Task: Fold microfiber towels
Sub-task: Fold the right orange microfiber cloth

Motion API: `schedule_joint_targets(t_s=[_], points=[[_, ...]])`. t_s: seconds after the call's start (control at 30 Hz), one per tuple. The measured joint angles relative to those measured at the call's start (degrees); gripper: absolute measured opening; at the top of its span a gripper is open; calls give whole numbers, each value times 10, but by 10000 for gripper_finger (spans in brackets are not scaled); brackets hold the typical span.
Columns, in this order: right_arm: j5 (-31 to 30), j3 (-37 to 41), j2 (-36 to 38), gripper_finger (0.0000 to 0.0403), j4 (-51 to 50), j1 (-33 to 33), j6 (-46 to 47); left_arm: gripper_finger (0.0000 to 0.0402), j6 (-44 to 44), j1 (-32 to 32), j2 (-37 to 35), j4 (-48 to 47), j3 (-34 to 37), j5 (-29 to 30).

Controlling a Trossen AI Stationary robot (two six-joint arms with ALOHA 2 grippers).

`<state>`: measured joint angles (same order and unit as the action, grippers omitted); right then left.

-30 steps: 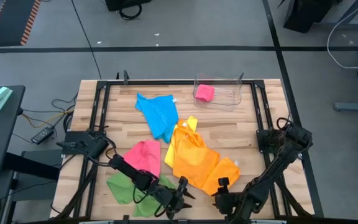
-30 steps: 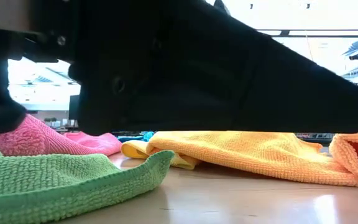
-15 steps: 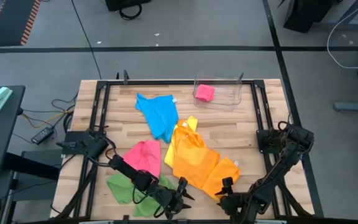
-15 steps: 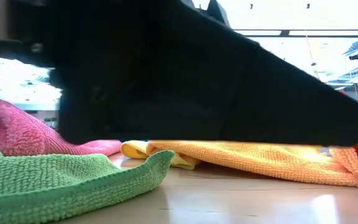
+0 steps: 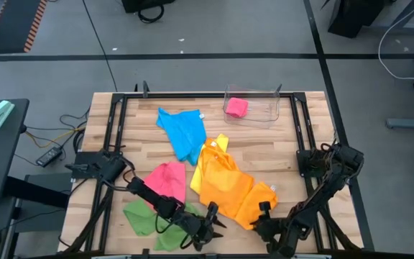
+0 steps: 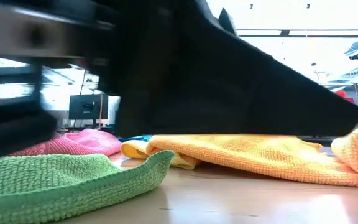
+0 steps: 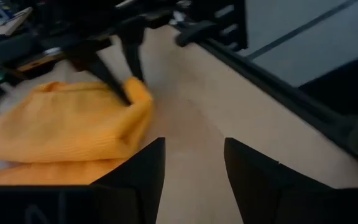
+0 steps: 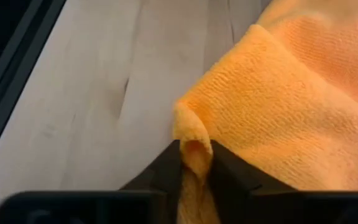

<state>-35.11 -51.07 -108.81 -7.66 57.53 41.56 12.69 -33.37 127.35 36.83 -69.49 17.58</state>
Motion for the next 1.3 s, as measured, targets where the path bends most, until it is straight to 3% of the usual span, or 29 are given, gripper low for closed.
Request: schedule_joint_targets(t_s=[0.1, 0.2, 0.4, 0.77, 1.3], points=[[2, 0, 0, 30, 0, 0, 21, 173, 0, 8, 0, 1, 0, 4], [11, -9, 2, 11, -5, 0, 32, 172, 6, 12, 0, 5, -5, 11], [40, -33, 29, 12, 0, 5, 34, 193, 78, 8, 0, -47, -53, 21], [-3, -68, 34, 12, 0, 16, 17, 274, 111, 11, 0, -85, -72, -1], [-74, -87, 35, 12, 2, 6, 49, 282, 73, 19, 20, -30, -71, -8]])
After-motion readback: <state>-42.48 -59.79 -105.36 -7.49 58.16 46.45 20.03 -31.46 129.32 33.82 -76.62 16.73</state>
